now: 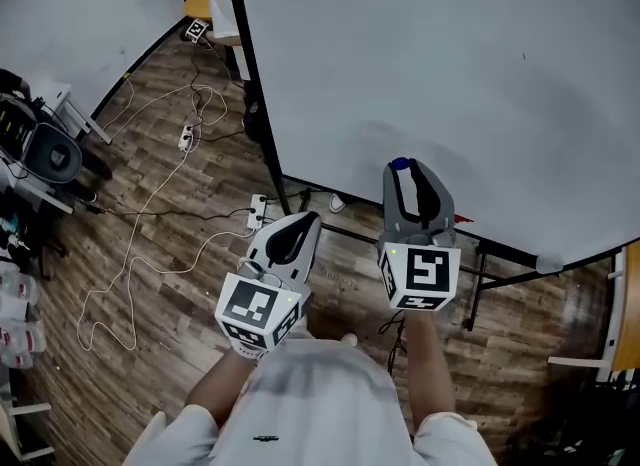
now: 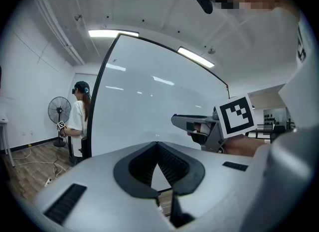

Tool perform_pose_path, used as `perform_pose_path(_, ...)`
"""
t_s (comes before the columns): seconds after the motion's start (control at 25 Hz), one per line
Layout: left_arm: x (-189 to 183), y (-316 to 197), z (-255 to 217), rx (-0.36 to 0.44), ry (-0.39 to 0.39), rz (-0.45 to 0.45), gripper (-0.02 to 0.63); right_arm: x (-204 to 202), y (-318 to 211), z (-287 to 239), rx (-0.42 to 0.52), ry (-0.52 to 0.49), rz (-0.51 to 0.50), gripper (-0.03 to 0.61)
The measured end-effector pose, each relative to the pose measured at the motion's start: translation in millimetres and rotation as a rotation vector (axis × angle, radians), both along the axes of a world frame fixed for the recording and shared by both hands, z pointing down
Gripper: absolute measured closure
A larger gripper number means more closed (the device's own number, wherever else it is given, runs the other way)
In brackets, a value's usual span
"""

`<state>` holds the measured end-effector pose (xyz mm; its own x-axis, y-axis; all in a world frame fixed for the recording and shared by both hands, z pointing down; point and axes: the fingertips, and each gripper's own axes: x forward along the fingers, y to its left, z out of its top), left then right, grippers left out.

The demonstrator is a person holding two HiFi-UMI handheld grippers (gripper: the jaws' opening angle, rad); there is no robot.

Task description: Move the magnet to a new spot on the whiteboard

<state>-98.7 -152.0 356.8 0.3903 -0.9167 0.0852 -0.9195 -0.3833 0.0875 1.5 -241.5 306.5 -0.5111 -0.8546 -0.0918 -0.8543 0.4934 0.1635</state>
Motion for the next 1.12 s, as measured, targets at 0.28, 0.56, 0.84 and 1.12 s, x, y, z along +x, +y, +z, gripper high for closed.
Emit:
perform_pose_path(0.28, -22.6, 0.4, -0.1, -0.001, 0.000, -0.046, 0.607, -32.5, -10.8, -5.8, 0.011, 0.000, -0.042, 0.448)
perform_pose_path(0.56, -39.0, -10.3, -0.3, -0.005, -0.006, -0.068, 0.607, -54.4, -37.1, 0.5, 0.010, 0.015, -0.034, 0.448)
perform_pose_path(0.84, -49.6, -20.2, 0.4, -0.008, 0.001, -0.067, 0.607, -73.7, -69.4, 2.2, 0.003, 0.005, -0.017, 0.448)
perform_pose_path(1.12, -58.4, -33.1, 6.3, -0.022, 0.010, -0.063, 0.607, -77.4, -95.6, 4.1, -0.004, 0.006, 0.041, 0.448)
